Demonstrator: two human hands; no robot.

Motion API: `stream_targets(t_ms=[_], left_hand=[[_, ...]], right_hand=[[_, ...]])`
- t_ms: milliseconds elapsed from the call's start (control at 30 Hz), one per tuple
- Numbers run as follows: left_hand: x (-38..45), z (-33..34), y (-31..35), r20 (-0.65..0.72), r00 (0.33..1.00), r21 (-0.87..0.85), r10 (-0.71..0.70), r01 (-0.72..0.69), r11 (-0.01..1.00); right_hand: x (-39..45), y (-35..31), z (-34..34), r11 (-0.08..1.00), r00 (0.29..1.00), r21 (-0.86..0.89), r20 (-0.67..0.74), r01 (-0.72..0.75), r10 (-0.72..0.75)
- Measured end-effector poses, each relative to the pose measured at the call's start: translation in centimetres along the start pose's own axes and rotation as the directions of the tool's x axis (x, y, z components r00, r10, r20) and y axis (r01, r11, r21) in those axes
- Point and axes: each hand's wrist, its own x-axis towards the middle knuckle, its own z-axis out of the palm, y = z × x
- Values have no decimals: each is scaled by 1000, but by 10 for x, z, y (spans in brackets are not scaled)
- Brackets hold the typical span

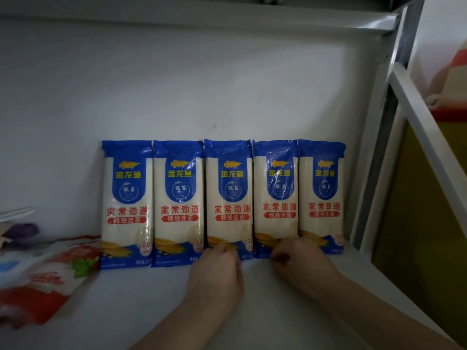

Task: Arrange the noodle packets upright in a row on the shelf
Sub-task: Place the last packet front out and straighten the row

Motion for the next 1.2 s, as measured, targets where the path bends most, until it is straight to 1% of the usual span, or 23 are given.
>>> stream_targets(t_ms=[67,133,200,267,367,467,500,533,600,700,767,867,1033,1067,1100,1133,1167,1200], left_hand=[[-8,-16,-30,-36,999,119,-38,42,992],[-16,-31,-60,-72,994,215,-79,93,972],[-20,-41,-83,-99,988,287,-116,140,948],[-22,-45,-98,-92,987,331,-132,156,931],[-20,-45,-109,-87,991,350,-101,125,928],[-16,-39,-116,-26,998,340,-63,68,938],[-15,-39,-118,-17,999,353,-46,49,934],[-13,-38,-120,-35,999,371,-13,25,928],[-12,-37,-122,-64,997,388,37,-9,922],[-11,-35,-124,-66,996,379,62,-32,925],[-11,-33,-126,-68,995,372,73,-42,927],[-10,-33,-125,-83,993,378,83,-45,925],[-15,-32,-123,-65,997,283,42,-22,959],[-16,-35,-122,-85,996,246,7,14,969],[-17,-39,-123,-81,996,203,-39,55,978],[-18,-44,-125,-115,990,127,-83,98,987],[-18,-50,-129,-155,974,21,-164,169,985],[-17,-57,-133,-204,942,-119,-266,246,962]], right_hand=[[1,-24,8,991,992,47,22,121,-123],[8,-44,21,978,979,35,-4,205,-205],[17,-59,34,968,968,-11,-29,250,-251],[24,-70,46,957,961,-96,-20,273,-276],[36,-81,58,925,956,-241,47,293,-290],[44,-86,63,888,943,-317,104,333,-316],[45,-87,63,880,939,-326,99,344,-330],[45,-86,63,881,934,-311,80,355,-348],[44,-85,64,868,930,-339,76,363,-359],[46,-85,67,854,935,-387,69,348,-349],[47,-84,71,861,936,-372,86,348,-342],[46,-88,68,866,939,-374,43,331,-341],[47,-96,62,877,949,-364,156,314,-275],[45,-97,61,890,953,-343,141,300,-267],[40,-95,58,917,960,-286,121,277,-252],[34,-90,52,949,970,-202,73,243,-233],[28,-82,43,979,984,-102,5,178,-179],[22,-74,30,996,992,35,-103,82,-78]])
